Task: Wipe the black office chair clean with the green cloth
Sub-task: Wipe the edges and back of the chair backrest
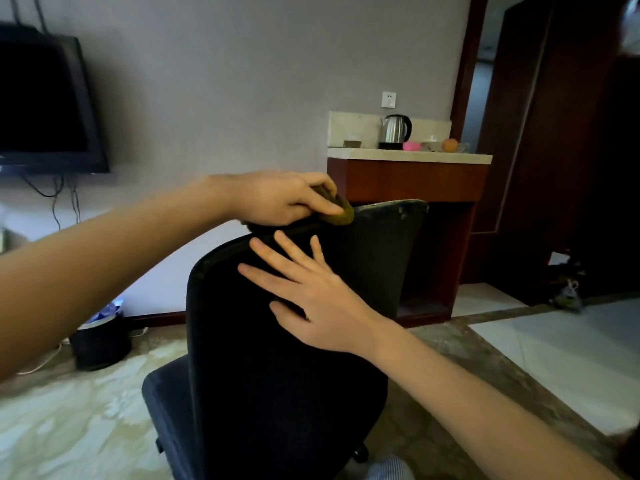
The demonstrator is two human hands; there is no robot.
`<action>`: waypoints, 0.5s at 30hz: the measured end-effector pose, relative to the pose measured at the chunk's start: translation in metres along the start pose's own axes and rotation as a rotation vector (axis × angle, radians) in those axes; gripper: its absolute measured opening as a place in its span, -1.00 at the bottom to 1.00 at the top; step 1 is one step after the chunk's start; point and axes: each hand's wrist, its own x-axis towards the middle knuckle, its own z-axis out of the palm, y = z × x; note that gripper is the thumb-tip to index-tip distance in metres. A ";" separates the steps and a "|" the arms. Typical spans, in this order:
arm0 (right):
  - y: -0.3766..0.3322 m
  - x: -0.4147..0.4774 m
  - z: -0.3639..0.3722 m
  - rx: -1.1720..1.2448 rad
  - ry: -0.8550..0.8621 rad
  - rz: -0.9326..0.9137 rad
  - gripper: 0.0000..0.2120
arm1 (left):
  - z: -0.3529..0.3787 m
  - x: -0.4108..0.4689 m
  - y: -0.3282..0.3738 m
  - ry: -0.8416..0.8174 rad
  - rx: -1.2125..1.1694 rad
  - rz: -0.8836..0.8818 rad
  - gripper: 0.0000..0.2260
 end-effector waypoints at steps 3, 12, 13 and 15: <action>-0.007 0.009 0.004 -0.007 -0.004 0.007 -0.47 | 0.000 -0.003 0.001 0.023 0.028 -0.007 -0.62; -0.041 0.042 0.026 -0.099 -0.112 -0.024 -0.43 | -0.016 -0.072 -0.009 0.097 0.175 -0.006 -0.64; -0.043 0.046 0.027 -0.106 -0.128 -0.041 -0.44 | -0.017 -0.082 -0.009 0.101 0.199 -0.020 -0.61; -0.042 0.050 0.027 -0.131 -0.129 -0.089 -0.47 | -0.020 -0.100 -0.009 0.124 0.267 -0.049 -0.61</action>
